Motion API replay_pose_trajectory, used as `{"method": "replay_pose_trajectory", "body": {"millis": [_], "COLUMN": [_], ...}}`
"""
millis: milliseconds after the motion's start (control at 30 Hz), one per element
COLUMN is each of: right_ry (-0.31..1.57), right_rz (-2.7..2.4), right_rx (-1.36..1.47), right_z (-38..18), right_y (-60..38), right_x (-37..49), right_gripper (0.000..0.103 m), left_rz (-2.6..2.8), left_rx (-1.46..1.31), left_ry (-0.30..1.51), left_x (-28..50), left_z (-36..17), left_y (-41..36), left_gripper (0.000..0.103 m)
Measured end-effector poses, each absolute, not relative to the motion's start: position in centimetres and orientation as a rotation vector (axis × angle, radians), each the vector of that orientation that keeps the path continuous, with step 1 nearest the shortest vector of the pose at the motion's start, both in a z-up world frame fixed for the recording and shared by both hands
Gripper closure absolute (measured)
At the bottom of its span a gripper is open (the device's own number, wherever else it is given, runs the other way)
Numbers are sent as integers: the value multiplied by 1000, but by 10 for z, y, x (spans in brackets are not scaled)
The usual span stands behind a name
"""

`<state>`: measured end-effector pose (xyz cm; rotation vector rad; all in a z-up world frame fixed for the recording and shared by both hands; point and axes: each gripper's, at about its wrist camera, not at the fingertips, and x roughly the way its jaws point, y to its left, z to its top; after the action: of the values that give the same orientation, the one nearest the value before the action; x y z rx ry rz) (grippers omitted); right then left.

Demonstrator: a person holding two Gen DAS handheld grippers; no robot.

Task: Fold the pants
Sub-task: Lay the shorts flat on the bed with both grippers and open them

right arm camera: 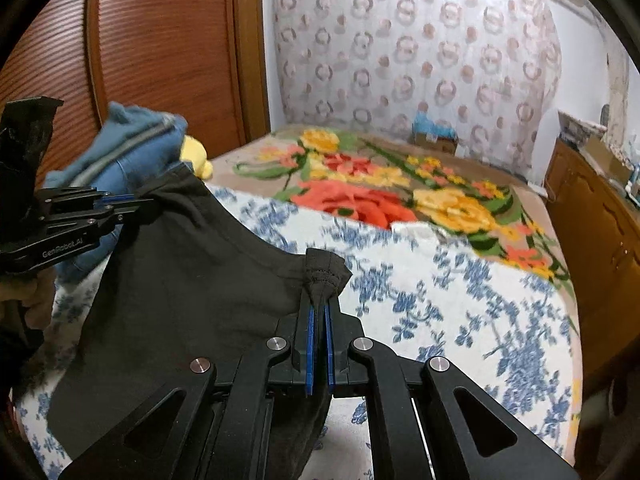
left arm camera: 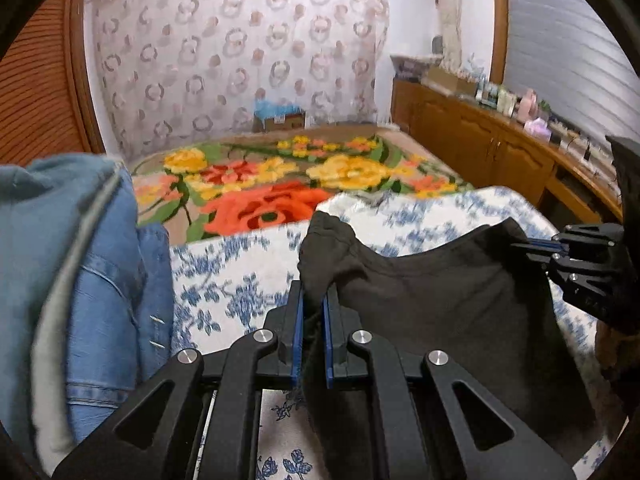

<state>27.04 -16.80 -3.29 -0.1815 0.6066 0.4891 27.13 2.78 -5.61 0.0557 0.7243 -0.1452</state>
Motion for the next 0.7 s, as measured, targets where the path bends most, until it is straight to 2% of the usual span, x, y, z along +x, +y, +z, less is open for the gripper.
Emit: {"method": "replay_pose_trajectory", "body": {"millis": [533, 633, 700], "right_ry": [727, 727, 728], "right_rz": [448, 448, 450], "right_rx": [-195, -194, -191], "right_z": [-35, -34, -34], "right_y": [-147, -146, -146], "right_x": [303, 304, 304], "right_gripper": [99, 99, 99], "left_rz": [-135, -138, -149], "left_rx": [40, 45, 45], "left_ry": [807, 814, 818], "left_x": [293, 292, 291], "left_z": [-82, -81, -81], "left_y": [33, 32, 30], "left_gripper": [93, 86, 70]}}
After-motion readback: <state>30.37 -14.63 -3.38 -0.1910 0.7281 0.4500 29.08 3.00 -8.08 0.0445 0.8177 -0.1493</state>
